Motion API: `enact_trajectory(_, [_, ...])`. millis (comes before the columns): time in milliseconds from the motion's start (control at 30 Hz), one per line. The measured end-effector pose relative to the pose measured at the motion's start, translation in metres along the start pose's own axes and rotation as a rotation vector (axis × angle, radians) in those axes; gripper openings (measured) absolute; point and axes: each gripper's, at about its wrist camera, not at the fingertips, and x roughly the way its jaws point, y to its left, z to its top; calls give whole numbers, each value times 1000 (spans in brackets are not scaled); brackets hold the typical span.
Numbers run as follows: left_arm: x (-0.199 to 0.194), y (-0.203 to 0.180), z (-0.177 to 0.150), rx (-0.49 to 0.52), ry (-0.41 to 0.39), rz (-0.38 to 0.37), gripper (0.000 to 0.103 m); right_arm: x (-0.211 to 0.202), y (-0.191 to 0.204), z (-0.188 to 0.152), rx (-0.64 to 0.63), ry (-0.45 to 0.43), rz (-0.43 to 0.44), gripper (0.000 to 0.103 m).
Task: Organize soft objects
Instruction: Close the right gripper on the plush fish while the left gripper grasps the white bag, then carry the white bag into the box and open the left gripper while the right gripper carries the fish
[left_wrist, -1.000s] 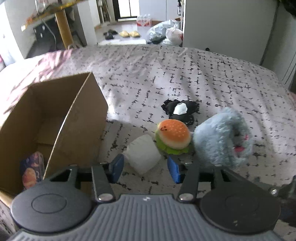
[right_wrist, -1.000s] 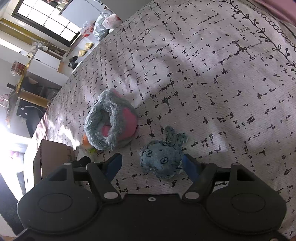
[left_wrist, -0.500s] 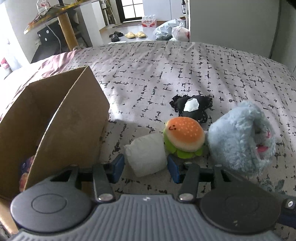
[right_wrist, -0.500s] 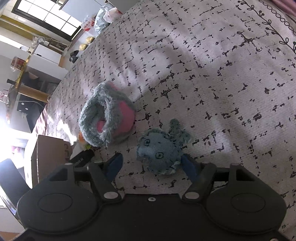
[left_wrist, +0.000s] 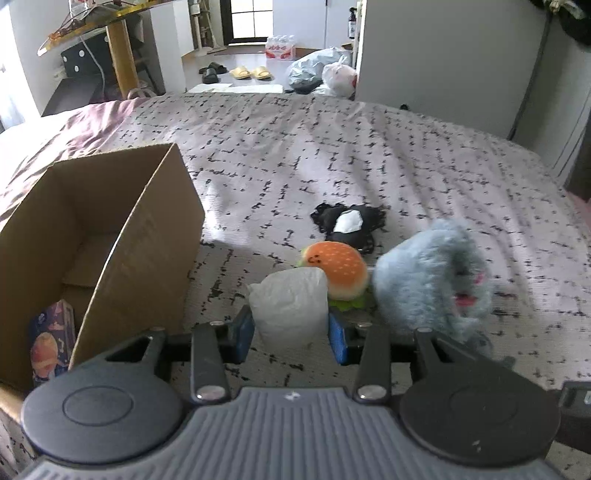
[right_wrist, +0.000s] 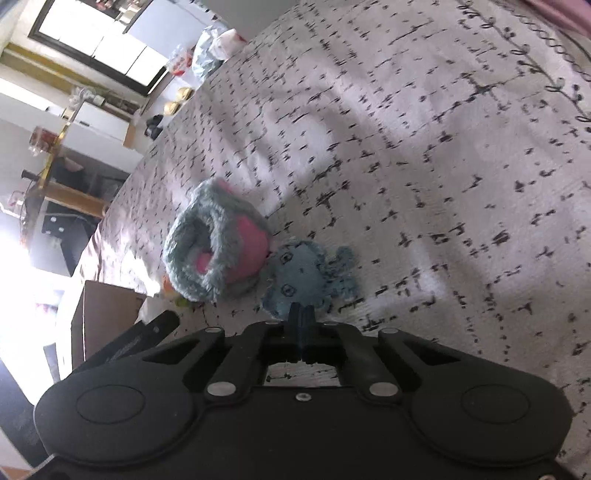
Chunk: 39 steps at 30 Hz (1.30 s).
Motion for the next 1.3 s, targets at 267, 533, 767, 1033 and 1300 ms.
enact_trajectory(267, [-19,5,0,-35,-10,-64,41,-2,-7,10,86,-39,6,67])
enact_trajectory(533, [-29,8,2,-35,-20,-89,41,24,18,12,-37,-31,-68,66])
enact_trajectory(767, [-24,12,2,-47,-6,-100,41,39,43,8,-235,-72,-195,67])
enact_trajectory(1033, [-19,15,2,-51,9,-97,41,45,56,-2,-412,-114,-303,32])
enact_trajectory(1300, [-31,16,7,-53,-8,-105,41,29,51,1,-360,-118,-238,22])
